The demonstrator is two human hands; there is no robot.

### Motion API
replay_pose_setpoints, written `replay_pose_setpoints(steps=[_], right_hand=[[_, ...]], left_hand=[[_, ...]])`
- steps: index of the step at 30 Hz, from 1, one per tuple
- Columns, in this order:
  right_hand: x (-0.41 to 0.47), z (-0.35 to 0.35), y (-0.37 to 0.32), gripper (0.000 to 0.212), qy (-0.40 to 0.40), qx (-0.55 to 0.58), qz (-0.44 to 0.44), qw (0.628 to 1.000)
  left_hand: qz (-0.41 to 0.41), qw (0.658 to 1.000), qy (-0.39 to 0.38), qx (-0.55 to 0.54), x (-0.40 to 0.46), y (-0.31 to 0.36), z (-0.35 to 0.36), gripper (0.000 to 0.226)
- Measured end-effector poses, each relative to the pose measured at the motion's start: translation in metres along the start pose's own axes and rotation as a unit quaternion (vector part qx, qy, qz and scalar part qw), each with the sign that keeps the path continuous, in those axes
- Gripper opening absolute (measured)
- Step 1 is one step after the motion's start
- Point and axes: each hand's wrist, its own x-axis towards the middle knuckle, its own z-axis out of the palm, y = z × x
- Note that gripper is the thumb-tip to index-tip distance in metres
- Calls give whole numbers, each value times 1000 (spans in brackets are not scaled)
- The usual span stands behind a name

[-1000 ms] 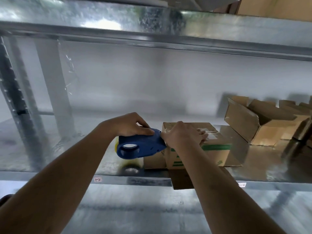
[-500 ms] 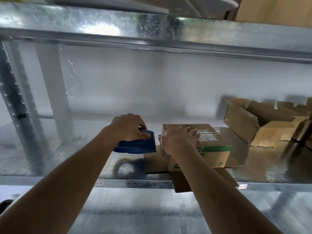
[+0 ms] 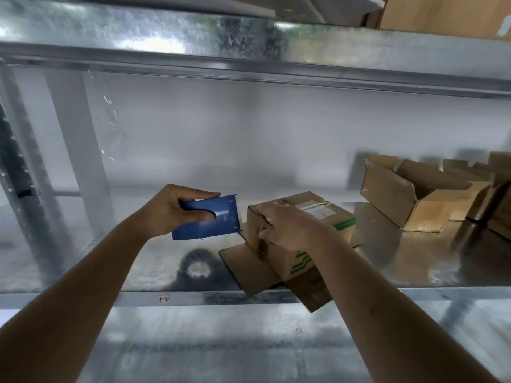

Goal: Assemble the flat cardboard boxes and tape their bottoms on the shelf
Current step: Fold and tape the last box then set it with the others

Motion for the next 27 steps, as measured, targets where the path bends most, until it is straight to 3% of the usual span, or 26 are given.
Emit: replay_pose_setpoints(steps=[5, 11, 14, 17, 19, 21, 24, 27], right_hand=[[-10, -17, 12, 66, -57, 37, -50, 996], [-12, -1, 39, 92, -27, 149, -67, 986], [-17, 3, 35, 61, 35, 192, -95, 976], [-26, 0, 18, 28, 166, 355, -138, 910], [-31, -2, 6, 30, 171, 439, -163, 867], [-33, -1, -4, 35, 176, 449, -166, 860], [-34, 3, -9, 15, 198, 466, -161, 847], [-34, 11, -4, 11, 230, 483, -150, 831]], left_hand=[[29, 994, 21, -100, -14, 1, -13, 53], [38, 983, 18, -177, -23, 22, -19, 49], [55, 984, 20, -170, -21, 29, -16, 51], [64, 984, 16, -167, -20, 37, -13, 58], [67, 984, 11, -167, -21, 41, -12, 58], [69, 985, 6, -160, -21, 44, -9, 57], [74, 985, -3, -153, -19, 47, -4, 56], [76, 987, -9, -140, -19, 52, 1, 55]])
